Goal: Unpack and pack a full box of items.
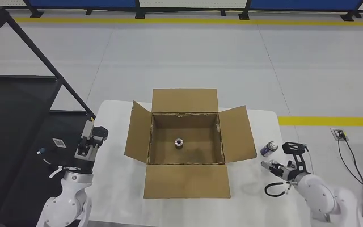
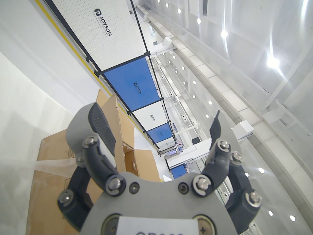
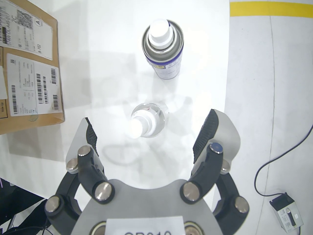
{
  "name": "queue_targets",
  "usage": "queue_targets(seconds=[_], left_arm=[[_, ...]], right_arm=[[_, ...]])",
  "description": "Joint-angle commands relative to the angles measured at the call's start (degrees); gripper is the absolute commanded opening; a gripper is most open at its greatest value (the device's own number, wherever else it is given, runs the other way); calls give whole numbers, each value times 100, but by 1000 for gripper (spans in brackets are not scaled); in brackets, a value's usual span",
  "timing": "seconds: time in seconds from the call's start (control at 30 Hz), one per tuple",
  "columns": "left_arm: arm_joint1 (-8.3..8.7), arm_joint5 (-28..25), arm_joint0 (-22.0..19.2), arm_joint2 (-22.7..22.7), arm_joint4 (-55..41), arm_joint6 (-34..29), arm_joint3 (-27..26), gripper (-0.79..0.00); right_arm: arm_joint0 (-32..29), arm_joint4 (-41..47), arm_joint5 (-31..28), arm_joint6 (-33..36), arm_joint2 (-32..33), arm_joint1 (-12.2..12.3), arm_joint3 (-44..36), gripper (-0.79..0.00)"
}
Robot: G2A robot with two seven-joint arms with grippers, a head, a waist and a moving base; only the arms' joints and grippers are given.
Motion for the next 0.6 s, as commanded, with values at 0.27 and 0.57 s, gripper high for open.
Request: queue_targets(seconds=[0.27, 0.57], left_arm=[[-11, 33, -11, 12, 36, -3, 13, 0], [-17, 17, 1, -28, 9, -15, 16, 0]], right_arm=[[280, 0, -28, -85, -208, 50, 470, -680], [218, 136, 88, -159, -179, 97, 285, -785]])
